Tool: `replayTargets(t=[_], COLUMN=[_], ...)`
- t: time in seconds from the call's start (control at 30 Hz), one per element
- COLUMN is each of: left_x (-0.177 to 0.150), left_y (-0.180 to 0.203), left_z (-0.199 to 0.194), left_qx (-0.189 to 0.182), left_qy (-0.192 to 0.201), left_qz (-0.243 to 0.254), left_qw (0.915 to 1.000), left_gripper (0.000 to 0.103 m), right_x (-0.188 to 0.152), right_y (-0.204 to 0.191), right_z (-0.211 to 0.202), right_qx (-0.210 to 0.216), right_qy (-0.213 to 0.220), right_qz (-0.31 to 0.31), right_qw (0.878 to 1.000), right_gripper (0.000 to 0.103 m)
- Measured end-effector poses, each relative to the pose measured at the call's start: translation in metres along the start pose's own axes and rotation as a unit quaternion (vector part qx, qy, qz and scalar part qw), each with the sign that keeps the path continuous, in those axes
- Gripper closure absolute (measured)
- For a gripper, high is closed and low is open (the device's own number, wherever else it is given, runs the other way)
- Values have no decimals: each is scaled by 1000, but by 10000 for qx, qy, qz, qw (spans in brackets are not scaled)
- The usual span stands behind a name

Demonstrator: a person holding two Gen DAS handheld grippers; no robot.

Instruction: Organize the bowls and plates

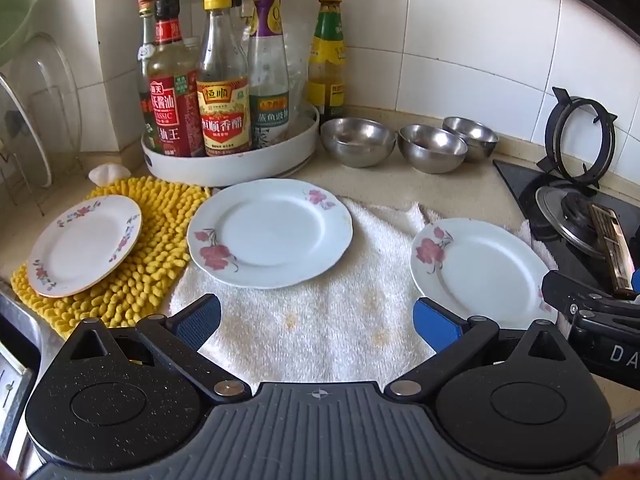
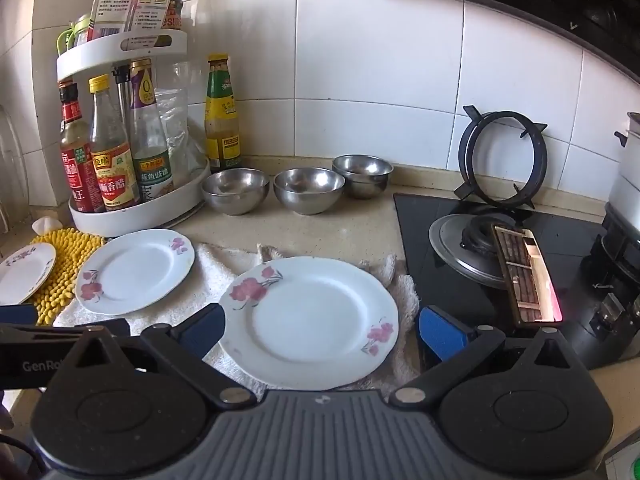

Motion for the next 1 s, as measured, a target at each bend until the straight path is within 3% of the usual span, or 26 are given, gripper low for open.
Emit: replayTargets(t=[1.0], left_x=[-7], left_y=[-2], left_z=[-2], left_qx=[-52], left_qy=[-89], left_qz=[139], left_qw=[9999], left_gripper=[0], right_x=[-5], right_y=[-1], right_z=[-6], right_qx=[-170], right_qy=[-116], right_qz=[-64], right_qw=[9998], right_gripper=[0])
Point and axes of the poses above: each gripper's, at about its wrist camera, not at the fingertips, and z roughly the way its jaws point, y to its right, x to its top, the point moved 4 cm from there along z, roughly the way its jaws point, and after that the axes turned 9 degrees about -x, right-handed, at the moved point
